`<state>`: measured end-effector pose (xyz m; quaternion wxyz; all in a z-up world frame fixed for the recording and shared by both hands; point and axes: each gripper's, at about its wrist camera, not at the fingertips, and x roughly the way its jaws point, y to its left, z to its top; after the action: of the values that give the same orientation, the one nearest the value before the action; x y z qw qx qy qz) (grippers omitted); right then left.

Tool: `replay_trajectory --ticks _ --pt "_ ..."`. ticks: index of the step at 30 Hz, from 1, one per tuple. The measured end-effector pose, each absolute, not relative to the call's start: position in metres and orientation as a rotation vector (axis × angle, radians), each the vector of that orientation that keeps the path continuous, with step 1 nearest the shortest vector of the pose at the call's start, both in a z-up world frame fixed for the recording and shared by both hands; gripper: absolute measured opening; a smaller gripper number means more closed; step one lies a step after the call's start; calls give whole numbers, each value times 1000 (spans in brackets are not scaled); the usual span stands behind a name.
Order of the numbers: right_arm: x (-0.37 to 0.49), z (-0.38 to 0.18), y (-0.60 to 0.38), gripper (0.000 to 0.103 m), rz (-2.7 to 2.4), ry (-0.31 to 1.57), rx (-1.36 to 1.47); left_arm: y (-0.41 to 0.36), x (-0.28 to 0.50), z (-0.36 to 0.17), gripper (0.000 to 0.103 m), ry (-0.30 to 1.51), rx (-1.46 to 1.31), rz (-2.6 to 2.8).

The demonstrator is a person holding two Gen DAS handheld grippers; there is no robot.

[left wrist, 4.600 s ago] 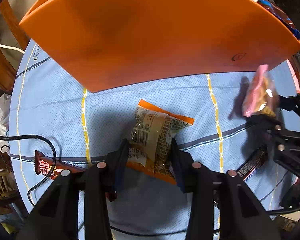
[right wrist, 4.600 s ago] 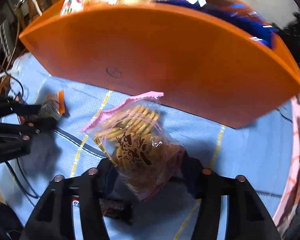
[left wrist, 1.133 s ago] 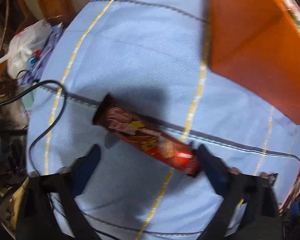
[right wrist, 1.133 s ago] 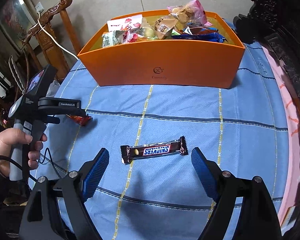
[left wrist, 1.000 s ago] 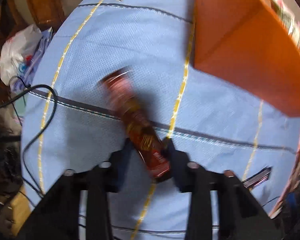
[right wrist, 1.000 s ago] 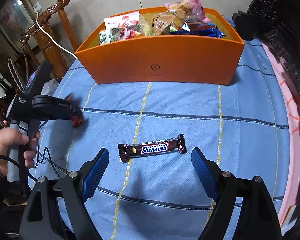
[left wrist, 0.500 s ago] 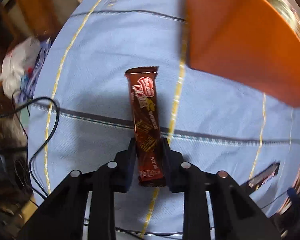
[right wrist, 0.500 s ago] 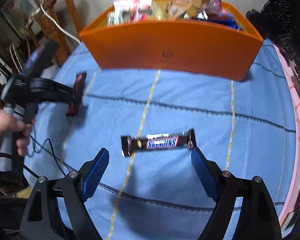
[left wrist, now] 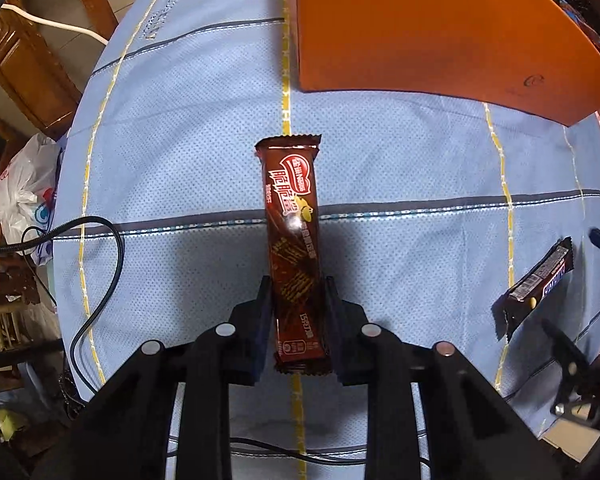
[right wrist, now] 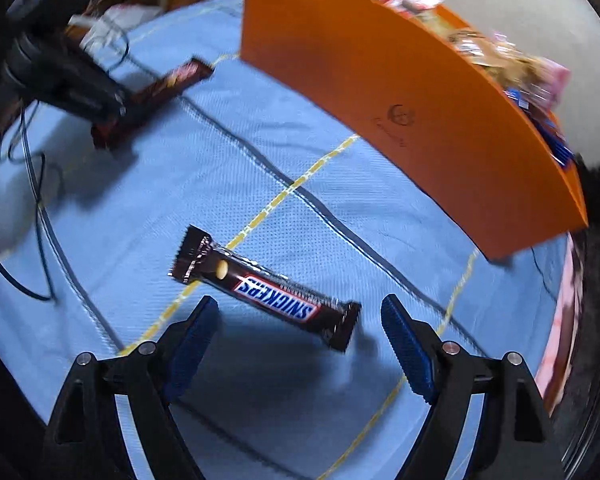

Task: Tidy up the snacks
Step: 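Grasp the red chocolate bar with the left tool while the right tool grasps the Snickers bar, then carry both bars over the orange box and open both tools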

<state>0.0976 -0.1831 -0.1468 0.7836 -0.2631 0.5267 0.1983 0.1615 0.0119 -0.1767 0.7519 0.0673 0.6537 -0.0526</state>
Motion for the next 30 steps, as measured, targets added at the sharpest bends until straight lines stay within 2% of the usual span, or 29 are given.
replay_trajectory --ticks 10,12,14,15,17,19,30 --pt "116 -166 -167 79 532 1223 -605 20 164 -172 25 1430 125 -109" --pt "120 -167 -168 71 550 1252 -579 21 164 -174 25 1428 125 -106" --pt "126 -166 -172 47 580 1300 -499 21 164 -174 25 1428 128 -105" --pt "130 -166 -174 42 571 1310 -476 20 164 -174 25 1428 126 -106" --pt "134 -164 -175 23 550 1321 -457 21 164 -174 25 1427 120 -110" --pt "137 -163 -180 17 525 1340 -397 22 163 -174 25 1424 122 -115" --pt "128 -132 -221 17 424 1283 -72 36 155 -162 24 1426 49 -145"
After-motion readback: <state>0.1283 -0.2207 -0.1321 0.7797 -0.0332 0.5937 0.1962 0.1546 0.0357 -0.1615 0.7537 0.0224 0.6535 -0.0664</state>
